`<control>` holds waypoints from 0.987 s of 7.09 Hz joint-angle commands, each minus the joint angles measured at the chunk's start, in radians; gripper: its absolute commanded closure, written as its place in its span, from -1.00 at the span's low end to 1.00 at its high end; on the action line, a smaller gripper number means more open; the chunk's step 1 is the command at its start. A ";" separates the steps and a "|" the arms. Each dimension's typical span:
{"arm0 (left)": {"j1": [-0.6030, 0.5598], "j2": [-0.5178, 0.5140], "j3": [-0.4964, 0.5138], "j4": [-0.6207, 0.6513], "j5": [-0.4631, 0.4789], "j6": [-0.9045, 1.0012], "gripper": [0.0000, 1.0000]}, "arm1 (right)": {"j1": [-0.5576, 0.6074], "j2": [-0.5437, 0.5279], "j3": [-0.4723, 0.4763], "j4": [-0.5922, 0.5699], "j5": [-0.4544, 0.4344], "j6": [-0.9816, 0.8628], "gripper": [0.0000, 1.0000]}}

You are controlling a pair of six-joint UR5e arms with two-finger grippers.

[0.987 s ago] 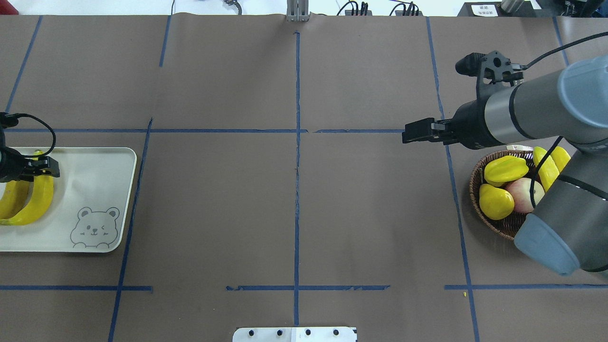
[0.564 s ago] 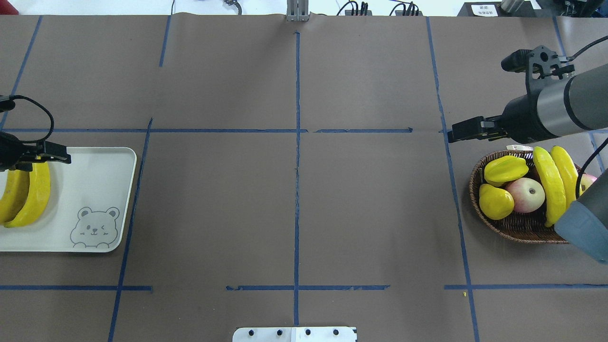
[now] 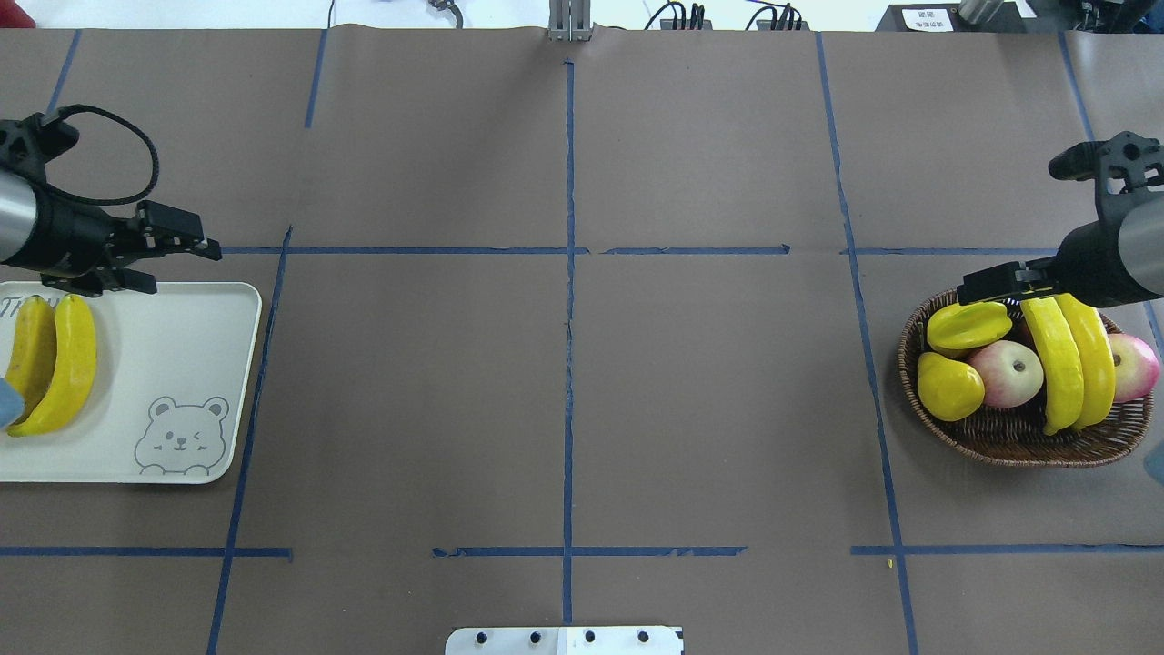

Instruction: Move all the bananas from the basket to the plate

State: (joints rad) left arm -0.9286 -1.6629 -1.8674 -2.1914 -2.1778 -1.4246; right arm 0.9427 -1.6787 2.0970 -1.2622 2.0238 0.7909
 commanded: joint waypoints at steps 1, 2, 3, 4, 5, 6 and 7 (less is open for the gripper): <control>0.089 -0.054 -0.001 0.001 0.074 -0.100 -0.99 | 0.007 -0.071 -0.017 0.000 -0.059 -0.087 -0.99; 0.093 -0.073 0.005 0.004 0.075 -0.109 -0.99 | 0.005 -0.073 -0.046 -0.002 -0.066 -0.088 -0.94; 0.094 -0.075 0.007 0.004 0.073 -0.109 -0.99 | 0.007 -0.078 -0.063 -0.003 -0.066 -0.091 -0.70; 0.094 -0.090 0.020 0.004 0.073 -0.109 -0.99 | 0.005 -0.078 -0.080 -0.002 -0.068 -0.091 -0.54; 0.109 -0.101 0.024 0.005 0.076 -0.109 -0.99 | 0.005 -0.078 -0.078 -0.003 -0.059 -0.093 -0.48; 0.109 -0.103 0.024 0.005 0.081 -0.109 -0.99 | -0.002 -0.078 -0.083 -0.005 -0.057 -0.093 -0.46; 0.109 -0.103 0.024 0.005 0.081 -0.109 -0.99 | -0.015 -0.078 -0.087 -0.005 -0.056 -0.093 -0.45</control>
State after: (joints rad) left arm -0.8209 -1.7634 -1.8448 -2.1861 -2.0988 -1.5339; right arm 0.9395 -1.7563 2.0151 -1.2664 1.9656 0.6982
